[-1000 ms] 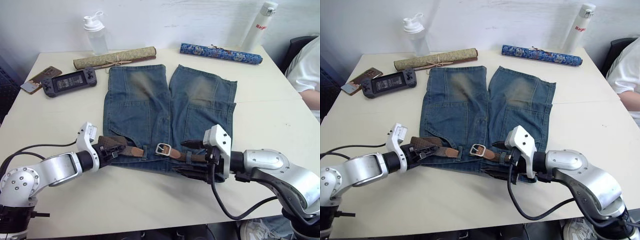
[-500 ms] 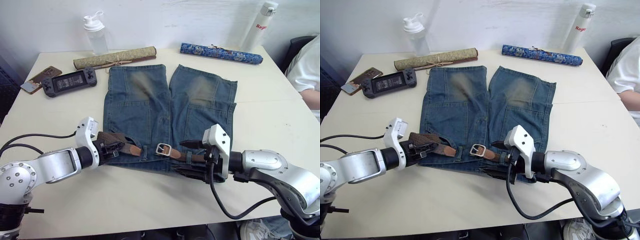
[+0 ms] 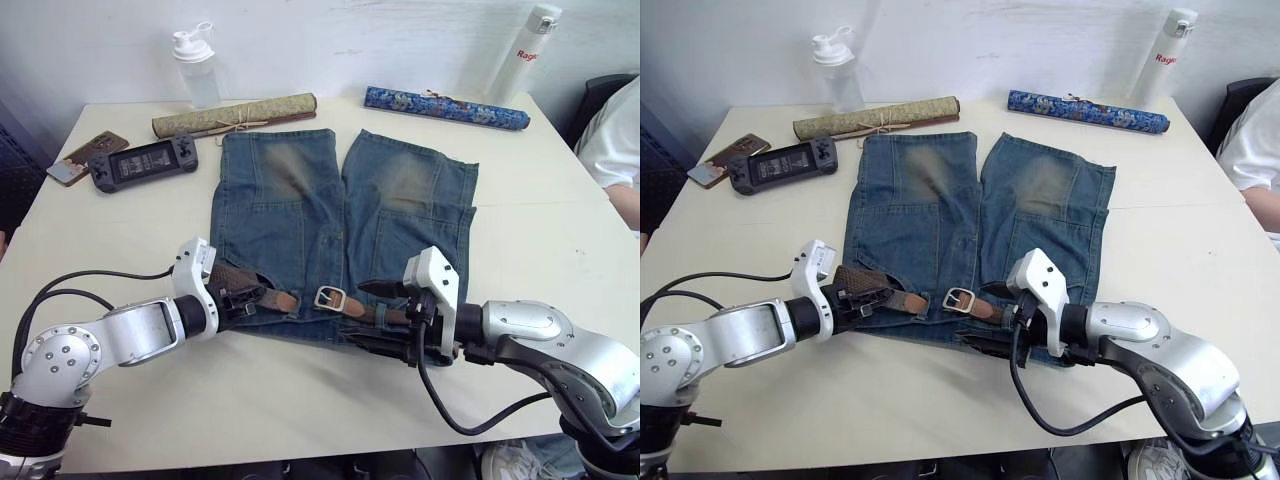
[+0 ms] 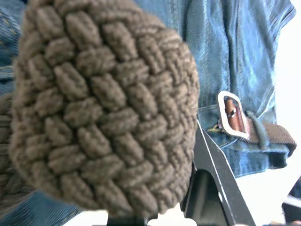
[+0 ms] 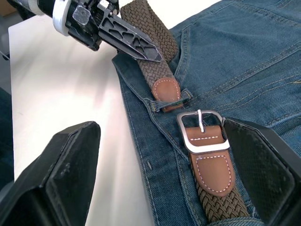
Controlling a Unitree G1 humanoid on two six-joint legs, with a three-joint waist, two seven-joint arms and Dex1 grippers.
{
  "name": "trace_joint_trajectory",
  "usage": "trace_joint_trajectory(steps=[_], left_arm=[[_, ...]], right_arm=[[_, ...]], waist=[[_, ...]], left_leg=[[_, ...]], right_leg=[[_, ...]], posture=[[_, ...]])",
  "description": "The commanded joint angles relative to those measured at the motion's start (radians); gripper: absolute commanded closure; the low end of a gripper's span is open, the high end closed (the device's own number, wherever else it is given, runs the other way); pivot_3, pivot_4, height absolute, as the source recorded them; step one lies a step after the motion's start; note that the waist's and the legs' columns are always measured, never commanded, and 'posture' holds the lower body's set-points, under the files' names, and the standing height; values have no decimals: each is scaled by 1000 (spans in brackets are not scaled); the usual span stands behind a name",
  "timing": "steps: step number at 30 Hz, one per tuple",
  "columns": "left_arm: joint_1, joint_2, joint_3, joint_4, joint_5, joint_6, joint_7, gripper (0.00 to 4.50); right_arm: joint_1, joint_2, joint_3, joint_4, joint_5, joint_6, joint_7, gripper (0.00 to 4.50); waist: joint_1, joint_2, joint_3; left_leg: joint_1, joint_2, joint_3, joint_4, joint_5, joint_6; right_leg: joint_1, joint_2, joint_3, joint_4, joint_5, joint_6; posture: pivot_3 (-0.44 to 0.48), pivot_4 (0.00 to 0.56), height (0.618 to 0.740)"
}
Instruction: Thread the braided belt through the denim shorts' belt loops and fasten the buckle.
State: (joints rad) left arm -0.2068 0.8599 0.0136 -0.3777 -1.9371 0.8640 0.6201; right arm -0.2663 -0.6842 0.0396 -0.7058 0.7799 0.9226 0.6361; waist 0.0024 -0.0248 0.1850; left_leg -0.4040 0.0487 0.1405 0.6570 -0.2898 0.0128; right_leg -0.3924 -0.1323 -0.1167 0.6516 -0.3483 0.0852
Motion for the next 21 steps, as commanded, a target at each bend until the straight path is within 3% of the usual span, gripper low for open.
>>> trace_joint_trajectory(steps=[1, 10, 16, 21], left_arm=[[49, -43, -5, 8, -26, -16, -21, 4500], [113, -126, -4, 108, 9, 23, -202, 4500], [80, -171, -43, 169, 170, 78, -347, 4500], [23, -209, -50, 245, 298, 118, -465, 4500]], right_arm=[[0, 5, -24, -44, 31, -2, -13, 110], [5, 1, -22, -32, 26, -14, -23, 110], [13, -14, 10, -39, -22, -33, -23, 110], [21, -33, 162, -23, -273, -201, -35, 110]], waist=[[-1, 0, 0], [2, 0, 0], [16, 0, 0], [27, 0, 0]], left_leg=[[0, 0, 0, 0, 0, 0], [0, 0, 0, 1, 0, 1], [0, -1, 0, 2, 0, 1], [0, -1, 0, 3, 0, 1]], right_leg=[[0, 0, 0, 0, 0, 0], [0, 0, 0, 0, 0, 0], [1, 0, 0, 0, 0, 0], [1, 0, -1, 1, 0, 1]], posture=[[0, 150, 717], [0, 150, 717], [0, 150, 717], [0, 150, 717]])
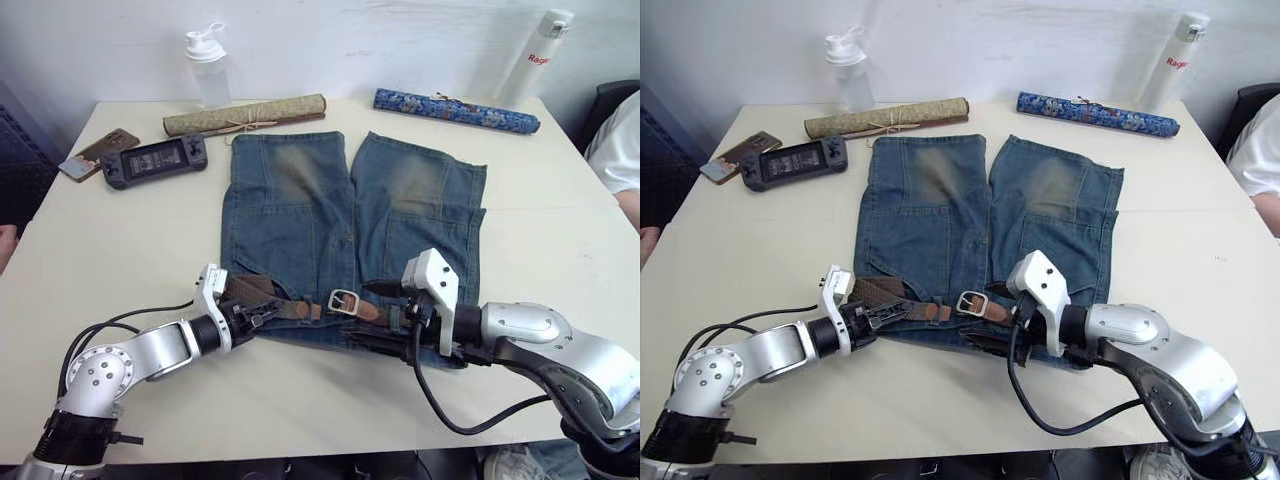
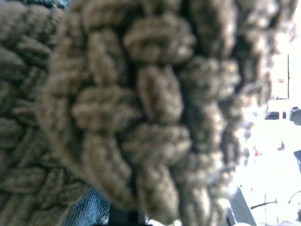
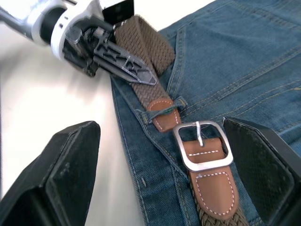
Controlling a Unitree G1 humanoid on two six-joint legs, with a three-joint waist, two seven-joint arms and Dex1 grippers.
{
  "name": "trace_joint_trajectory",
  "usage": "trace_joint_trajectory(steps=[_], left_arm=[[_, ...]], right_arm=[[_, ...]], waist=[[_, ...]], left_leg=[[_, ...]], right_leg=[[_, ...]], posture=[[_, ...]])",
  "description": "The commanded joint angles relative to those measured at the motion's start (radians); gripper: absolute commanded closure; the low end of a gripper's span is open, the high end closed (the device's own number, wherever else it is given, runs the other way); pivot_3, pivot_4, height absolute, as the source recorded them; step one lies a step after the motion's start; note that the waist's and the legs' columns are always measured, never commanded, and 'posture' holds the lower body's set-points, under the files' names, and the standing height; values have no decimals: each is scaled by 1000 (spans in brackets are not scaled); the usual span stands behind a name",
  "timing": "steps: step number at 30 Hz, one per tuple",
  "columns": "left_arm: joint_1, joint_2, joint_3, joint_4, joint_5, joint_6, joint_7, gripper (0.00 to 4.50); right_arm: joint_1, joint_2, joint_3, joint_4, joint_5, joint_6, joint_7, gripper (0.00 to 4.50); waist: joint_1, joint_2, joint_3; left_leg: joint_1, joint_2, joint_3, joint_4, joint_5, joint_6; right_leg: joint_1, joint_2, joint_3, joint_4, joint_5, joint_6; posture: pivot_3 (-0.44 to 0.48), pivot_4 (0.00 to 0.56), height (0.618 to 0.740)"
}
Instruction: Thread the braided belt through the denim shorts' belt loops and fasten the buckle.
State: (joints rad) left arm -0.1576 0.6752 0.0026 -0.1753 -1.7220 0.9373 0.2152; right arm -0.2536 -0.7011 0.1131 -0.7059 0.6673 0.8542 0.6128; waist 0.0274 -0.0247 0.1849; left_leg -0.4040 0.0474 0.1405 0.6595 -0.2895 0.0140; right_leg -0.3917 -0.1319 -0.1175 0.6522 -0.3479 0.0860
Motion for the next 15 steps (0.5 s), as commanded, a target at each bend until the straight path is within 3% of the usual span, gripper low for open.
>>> trace_joint_trajectory(steps=[1, 6, 15], left_arm=[[-36, -33, -39, 55, 102, 51, -76, 4500], [-81, -59, -61, 54, 271, 81, -177, 4500], [-91, -128, 16, 71, 302, 142, -199, 4500]], right_arm=[[10, -16, 133, -10, -247, -206, -23, 110], [24, 72, 213, 91, -494, -463, -113, 110], [10, 98, 329, 290, -868, -823, -158, 110]], waist=[[2, 0, 0], [2, 0, 0], [-1, 0, 0]], left_leg=[[0, 0, 0, 0, 0, 0], [0, -1, 0, 0, 0, 0], [0, -1, 0, 1, 1, 0]], right_leg=[[0, 0, 0, 0, 0, 0], [1, 0, -1, 0, 1, 2], [1, 0, -1, 0, 1, 2]], posture=[[0, 150, 717], [0, 150, 717], [0, 150, 717]])
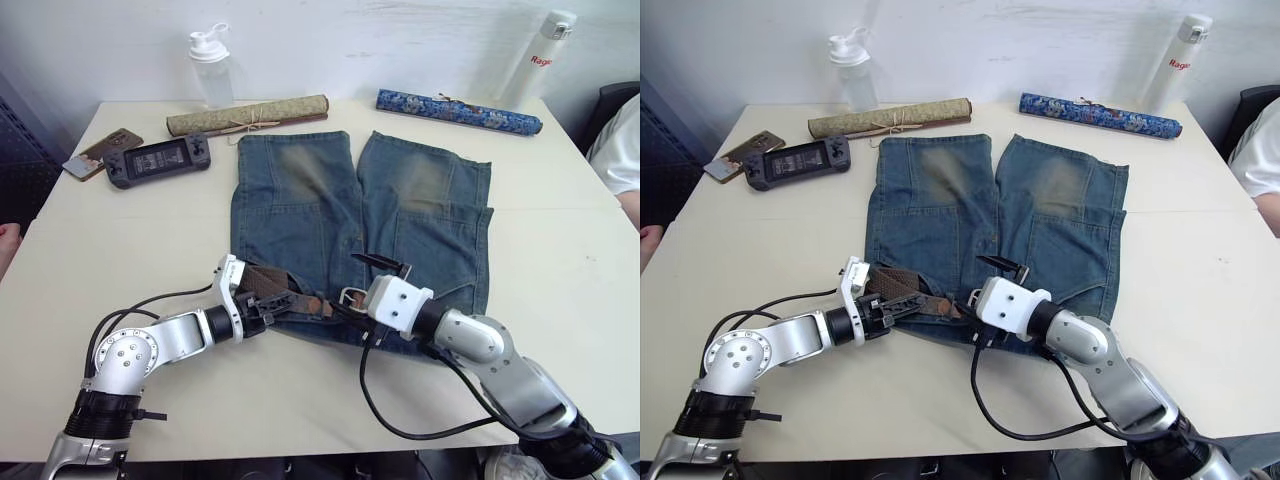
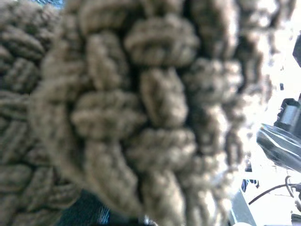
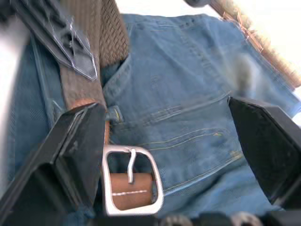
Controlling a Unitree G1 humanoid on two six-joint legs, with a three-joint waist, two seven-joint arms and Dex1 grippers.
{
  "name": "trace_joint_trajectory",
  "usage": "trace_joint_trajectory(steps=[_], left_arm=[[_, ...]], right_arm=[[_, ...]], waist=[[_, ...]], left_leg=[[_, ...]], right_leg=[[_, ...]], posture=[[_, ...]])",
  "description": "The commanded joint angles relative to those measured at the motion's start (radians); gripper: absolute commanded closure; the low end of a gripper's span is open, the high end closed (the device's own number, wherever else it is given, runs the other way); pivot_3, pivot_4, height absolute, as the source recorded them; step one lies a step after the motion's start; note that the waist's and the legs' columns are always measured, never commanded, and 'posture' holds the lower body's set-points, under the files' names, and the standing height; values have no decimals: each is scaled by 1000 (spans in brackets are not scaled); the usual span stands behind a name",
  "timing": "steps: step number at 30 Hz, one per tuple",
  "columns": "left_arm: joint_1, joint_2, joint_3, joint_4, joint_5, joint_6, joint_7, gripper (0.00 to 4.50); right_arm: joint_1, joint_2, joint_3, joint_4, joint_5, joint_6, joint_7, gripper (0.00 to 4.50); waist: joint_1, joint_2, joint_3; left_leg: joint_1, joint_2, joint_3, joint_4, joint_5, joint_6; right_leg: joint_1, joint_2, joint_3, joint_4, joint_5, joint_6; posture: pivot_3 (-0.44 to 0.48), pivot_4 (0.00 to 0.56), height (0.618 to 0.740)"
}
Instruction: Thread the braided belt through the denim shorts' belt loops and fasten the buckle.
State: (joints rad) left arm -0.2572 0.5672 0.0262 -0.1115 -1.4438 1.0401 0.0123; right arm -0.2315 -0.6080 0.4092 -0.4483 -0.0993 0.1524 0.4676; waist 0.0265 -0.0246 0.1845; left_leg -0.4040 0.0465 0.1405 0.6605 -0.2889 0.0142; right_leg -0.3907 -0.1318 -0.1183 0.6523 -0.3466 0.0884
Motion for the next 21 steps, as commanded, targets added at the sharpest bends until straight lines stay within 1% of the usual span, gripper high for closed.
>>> trace_joint_trajectory(steps=[1, 8, 15, 21], left_arm=[[7, -28, 2, 10, 19, 47, 7, 4500], [12, -61, 50, 6, 19, 91, 23, 4500], [26, -88, 92, 7, 7, 123, 40, 4500], [29, -118, 124, 23, -12, 137, 68, 4500]], right_arm=[[-8, 7, 37, 53, -122, -150, -14, 110], [-9, 1, 38, 167, -305, -276, -42, 110], [14, 6, 17, 195, -358, -302, -39, 110], [24, -16, -9, 195, -389, -305, -30, 110]], waist=[[0, 0, 0], [-2, 0, 0], [-2, 0, 0], [-2, 0, 0]], left_leg=[[0, 0, 0, 0, 0, 0], [0, 1, 0, 2, 0, 0], [1, 1, -1, 2, 0, 0], [2, 1, -2, 2, 0, 0]], right_leg=[[0, 0, 0, 0, 0, 0], [1, 0, 0, 0, 0, 0], [2, 0, 0, 0, 0, 0], [3, -1, -1, 0, 0, 0]], posture=[[0, 150, 717], [0, 150, 717], [0, 150, 717], [0, 150, 717]])
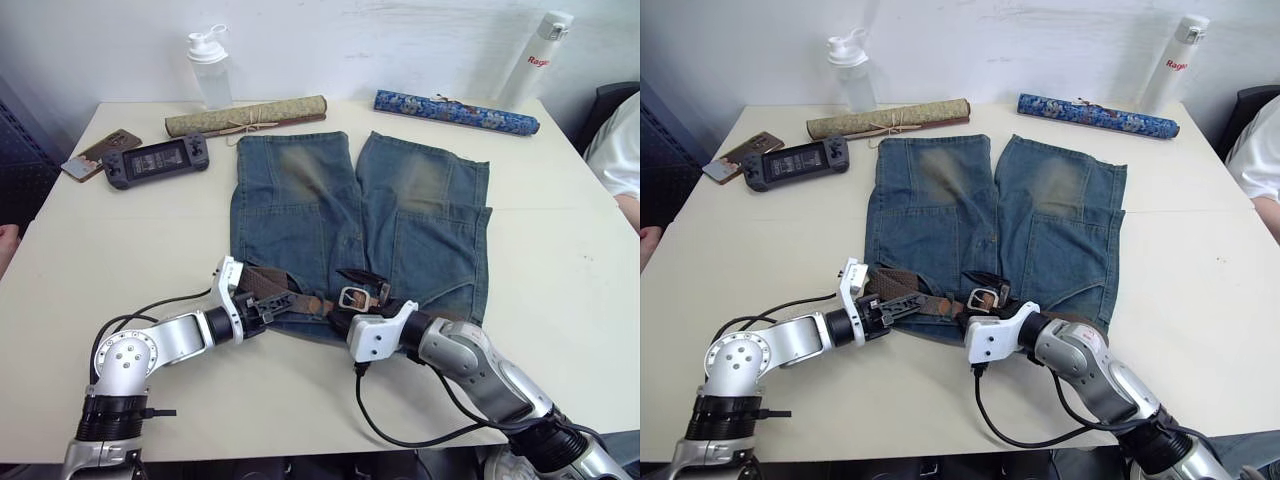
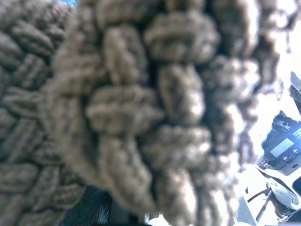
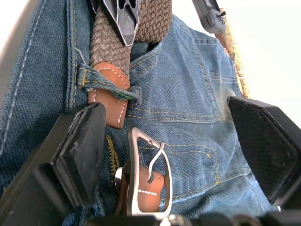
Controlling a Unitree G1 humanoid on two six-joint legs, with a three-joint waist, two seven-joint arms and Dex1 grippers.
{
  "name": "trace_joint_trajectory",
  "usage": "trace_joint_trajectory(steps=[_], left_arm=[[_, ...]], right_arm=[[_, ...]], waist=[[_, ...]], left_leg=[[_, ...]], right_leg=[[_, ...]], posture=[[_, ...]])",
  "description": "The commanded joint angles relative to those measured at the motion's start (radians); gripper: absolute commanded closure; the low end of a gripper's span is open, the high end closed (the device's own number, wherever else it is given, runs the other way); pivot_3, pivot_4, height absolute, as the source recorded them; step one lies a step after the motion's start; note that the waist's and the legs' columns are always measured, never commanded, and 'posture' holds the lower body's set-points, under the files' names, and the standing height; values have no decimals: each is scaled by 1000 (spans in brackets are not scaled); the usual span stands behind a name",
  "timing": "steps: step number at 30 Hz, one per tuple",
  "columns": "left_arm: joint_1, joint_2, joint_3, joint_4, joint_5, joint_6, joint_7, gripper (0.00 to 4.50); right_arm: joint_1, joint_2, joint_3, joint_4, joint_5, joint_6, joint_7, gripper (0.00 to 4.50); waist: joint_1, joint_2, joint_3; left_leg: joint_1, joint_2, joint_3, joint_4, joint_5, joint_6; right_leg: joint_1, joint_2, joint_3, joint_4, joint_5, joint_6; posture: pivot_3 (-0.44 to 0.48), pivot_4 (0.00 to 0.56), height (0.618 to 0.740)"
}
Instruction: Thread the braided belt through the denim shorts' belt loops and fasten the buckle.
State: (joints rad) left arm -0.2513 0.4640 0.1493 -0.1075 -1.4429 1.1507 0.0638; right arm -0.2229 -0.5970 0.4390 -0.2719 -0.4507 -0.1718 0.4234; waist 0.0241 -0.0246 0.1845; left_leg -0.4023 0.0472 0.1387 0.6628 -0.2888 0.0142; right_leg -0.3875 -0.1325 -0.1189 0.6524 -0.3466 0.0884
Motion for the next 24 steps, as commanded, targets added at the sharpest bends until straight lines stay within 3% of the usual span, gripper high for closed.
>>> trace_joint_trajectory(steps=[1, 11, 16, 24], left_arm=[[23, -18, 5, 23, -15, 28, 20, 4500], [69, -107, 38, 106, -160, 41, 74, 4500], [58, -105, 9, 107, -167, 71, 50, 4500], [-49, -126, -81, 134, 29, 81, -3, 4500]], right_arm=[[15, -29, -46, 16, -41, 22, 18, 110], [51, -38, -107, -35, -29, 51, 57, 110], [66, -25, -108, -51, -40, 51, 60, 110], [78, -8, -110, -67, -42, 61, 64, 110]], waist=[[0, 0, 0], [3, 1, -1], [3, 2, -1], [21, 7, -4]], left_leg=[[0, 0, 0, 0, 0, 0], [10, 0, -4, -1, -2, 0], [10, -1, -4, -1, -3, 0], [12, -2, -5, -1, -4, 0]], right_leg=[[0, 0, 0, 0, 0, 0], [14, -1, -4, -6, 0, 0], [16, -1, -4, -7, 0, 0], [19, -1, -5, -9, 1, 2]], posture=[[0, 150, 717], [0, 150, 717], [0, 150, 717], [0, 150, 717]])
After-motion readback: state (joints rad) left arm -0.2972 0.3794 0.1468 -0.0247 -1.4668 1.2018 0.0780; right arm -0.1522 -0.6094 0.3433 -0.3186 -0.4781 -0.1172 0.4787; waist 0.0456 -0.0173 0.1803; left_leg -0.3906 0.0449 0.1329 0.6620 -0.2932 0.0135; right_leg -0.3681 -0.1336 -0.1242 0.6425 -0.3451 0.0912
